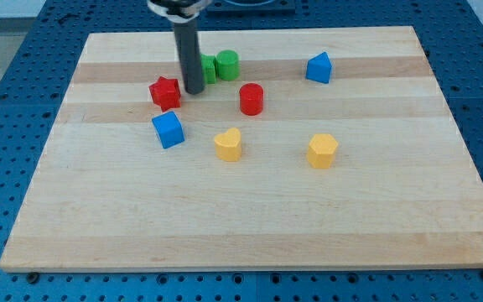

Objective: Slide the green star and green circle towards the top center of the board

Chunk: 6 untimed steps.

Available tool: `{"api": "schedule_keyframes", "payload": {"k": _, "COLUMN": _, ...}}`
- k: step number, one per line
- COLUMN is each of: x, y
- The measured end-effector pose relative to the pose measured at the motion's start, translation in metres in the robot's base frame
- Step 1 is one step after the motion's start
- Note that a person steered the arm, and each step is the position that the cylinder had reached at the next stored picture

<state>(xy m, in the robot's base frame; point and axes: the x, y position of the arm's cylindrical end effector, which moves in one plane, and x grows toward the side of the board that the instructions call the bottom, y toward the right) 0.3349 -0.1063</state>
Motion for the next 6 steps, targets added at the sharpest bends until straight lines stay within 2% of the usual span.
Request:
{"api": "schedule_keyframes", "payload": {"k": 2, "x": -0.003, "y": -0.020}}
{"api": "schedule_keyframes", "payload": {"k": 3, "x": -0.018, "y": -0.016}}
{"api": "schedule_keyframes", "payload": {"k": 6, "x": -0.021, "y": 0.024}}
